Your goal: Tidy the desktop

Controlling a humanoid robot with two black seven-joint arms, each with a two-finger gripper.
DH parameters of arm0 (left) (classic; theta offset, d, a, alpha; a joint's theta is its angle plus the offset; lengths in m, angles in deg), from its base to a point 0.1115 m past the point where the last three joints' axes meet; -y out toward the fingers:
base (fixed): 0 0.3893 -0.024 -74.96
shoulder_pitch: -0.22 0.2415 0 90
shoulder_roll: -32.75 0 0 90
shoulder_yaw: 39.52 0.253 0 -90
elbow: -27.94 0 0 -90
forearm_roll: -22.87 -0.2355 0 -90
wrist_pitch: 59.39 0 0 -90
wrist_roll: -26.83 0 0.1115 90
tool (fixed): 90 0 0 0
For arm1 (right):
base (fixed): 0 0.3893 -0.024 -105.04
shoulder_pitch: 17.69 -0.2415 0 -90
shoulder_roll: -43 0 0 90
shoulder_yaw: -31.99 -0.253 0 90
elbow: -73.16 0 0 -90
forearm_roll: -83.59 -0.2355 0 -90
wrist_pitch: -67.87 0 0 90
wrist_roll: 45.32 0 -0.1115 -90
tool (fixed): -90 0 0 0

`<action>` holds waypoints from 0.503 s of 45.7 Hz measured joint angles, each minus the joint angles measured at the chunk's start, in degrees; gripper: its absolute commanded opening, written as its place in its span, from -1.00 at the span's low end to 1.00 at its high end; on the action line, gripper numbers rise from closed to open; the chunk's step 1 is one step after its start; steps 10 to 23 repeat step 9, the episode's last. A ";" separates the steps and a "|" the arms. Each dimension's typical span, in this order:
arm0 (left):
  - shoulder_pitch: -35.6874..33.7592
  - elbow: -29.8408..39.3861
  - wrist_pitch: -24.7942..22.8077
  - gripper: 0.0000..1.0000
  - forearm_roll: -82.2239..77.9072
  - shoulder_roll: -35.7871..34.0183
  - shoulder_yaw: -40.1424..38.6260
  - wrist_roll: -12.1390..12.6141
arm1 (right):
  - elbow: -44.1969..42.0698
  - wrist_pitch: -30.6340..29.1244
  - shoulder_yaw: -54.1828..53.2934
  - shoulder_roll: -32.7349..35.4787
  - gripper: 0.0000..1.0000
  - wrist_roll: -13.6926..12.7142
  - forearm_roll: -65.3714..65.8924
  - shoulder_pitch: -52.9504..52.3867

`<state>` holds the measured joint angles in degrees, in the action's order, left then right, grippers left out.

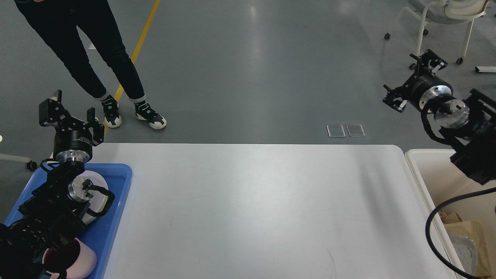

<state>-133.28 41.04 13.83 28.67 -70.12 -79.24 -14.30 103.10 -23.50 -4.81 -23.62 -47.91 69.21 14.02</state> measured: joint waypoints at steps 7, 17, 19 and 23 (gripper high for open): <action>0.00 0.00 0.00 0.93 0.00 -0.02 0.00 0.00 | 0.63 -0.05 -6.48 -6.76 1.00 3.64 0.04 0.00; 0.00 0.00 0.00 0.93 0.00 -0.02 0.00 0.00 | 0.63 -0.05 -7.00 -8.31 1.00 6.02 0.05 0.00; 0.00 0.00 0.00 0.93 0.00 -0.02 0.00 0.00 | 0.63 -0.05 -7.00 -8.31 1.00 6.02 0.05 0.00; 0.00 0.00 0.00 0.93 0.00 -0.02 0.00 0.00 | 0.63 -0.05 -7.00 -8.31 1.00 6.02 0.05 0.00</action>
